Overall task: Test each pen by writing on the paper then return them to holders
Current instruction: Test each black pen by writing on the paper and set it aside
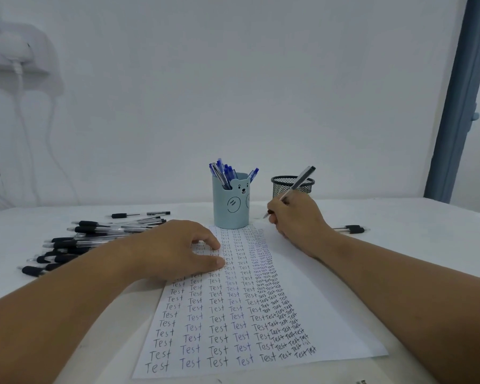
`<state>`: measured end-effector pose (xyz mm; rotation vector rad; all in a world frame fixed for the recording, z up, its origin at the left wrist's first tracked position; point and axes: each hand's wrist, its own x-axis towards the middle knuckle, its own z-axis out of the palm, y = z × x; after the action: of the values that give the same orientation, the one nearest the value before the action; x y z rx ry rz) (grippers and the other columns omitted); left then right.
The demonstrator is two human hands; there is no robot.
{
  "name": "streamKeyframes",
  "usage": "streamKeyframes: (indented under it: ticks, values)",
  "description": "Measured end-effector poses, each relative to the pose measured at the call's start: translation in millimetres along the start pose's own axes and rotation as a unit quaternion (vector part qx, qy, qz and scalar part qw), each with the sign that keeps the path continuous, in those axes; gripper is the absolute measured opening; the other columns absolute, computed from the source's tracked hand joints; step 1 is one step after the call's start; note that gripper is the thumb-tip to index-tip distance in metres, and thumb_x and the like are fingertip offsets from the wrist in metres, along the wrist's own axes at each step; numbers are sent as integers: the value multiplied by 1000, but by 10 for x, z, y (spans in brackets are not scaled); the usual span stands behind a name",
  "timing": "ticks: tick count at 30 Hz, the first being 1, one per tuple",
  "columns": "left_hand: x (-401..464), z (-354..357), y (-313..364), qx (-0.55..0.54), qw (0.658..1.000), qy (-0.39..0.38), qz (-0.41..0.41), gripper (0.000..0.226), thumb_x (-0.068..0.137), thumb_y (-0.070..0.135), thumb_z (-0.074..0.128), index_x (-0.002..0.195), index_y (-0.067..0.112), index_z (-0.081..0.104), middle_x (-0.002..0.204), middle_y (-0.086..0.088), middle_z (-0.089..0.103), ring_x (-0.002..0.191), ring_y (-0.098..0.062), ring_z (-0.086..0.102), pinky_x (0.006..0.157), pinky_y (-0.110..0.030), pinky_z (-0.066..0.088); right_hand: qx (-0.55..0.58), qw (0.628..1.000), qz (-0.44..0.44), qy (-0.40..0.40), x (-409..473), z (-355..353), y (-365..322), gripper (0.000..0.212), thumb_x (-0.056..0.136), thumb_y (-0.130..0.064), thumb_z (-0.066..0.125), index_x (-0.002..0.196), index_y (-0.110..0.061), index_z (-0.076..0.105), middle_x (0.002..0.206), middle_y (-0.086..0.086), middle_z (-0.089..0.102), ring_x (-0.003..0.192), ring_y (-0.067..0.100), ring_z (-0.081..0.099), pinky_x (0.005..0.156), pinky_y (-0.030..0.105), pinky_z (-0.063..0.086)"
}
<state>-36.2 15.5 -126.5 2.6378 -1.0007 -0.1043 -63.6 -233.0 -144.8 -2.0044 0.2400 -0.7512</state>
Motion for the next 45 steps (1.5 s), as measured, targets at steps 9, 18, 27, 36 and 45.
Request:
streamKeyframes:
  ticks: [9, 18, 27, 36, 45]
  values:
    - [-12, 0, -6, 9, 1000, -1, 10, 46, 84, 68, 61, 125, 46, 60, 139, 29, 47, 129, 2, 41, 110, -25, 31, -107, 973, -199, -58, -208, -25, -268, 32, 102, -9, 47, 130, -23, 49, 82, 0, 60, 73, 8, 57, 67, 20, 47]
    - [-10, 18, -45, -3, 1000, 3, 7, 47, 82, 69, 62, 124, 47, 60, 139, 29, 47, 129, 1, 42, 109, -26, 32, -105, 958, -247, -104, -328, -112, -306, 12, 105, -27, 47, 116, -27, 49, 76, -8, 50, 62, 5, 42, 58, 22, 36]
    - [-14, 22, -31, -7, 1000, 4, 5, 47, 84, 66, 62, 126, 46, 59, 140, 29, 46, 128, 2, 40, 105, -22, 30, -120, 958, -244, -93, -289, -147, -238, 12, 106, -25, 49, 97, -26, 57, 66, -9, 46, 57, 8, 37, 56, 23, 31]
    - [-13, 43, -46, -18, 1000, 8, 5, 47, 82, 66, 63, 125, 46, 60, 139, 29, 46, 131, 1, 41, 109, -23, 29, -236, 953, -121, -143, -182, -589, -312, 19, 97, -14, 64, 107, -26, 76, 85, -4, 65, 68, 7, 57, 59, 12, 43]
    - [-19, 45, -45, -12, 1000, 7, 12, 44, 83, 66, 62, 123, 47, 60, 136, 31, 48, 124, 6, 42, 102, -20, 30, -408, 892, 20, -192, -112, -988, -202, 27, 81, -1, 73, 82, -27, 80, 79, -6, 72, 76, 17, 65, 72, 30, 56]
